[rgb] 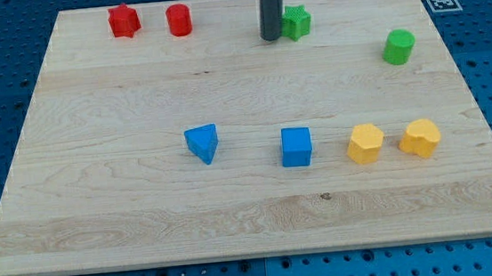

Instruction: Move red circle towards red star

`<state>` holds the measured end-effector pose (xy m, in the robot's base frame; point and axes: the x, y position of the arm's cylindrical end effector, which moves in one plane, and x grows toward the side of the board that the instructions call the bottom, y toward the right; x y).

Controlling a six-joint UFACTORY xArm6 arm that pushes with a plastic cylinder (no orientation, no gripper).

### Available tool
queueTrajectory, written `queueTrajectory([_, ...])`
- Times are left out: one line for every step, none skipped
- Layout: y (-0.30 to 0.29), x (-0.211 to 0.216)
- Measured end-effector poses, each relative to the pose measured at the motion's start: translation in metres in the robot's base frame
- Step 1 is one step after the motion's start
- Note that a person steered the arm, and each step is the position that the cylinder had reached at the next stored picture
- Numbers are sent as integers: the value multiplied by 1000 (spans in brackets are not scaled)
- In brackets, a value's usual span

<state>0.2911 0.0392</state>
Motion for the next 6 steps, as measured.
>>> queueTrajectory([-18, -9])
queueTrajectory([-51, -25])
queueTrajectory([-85, -34])
queueTrajectory([-113, -40])
queueTrajectory([-139, -41])
queueTrajectory([-140, -33])
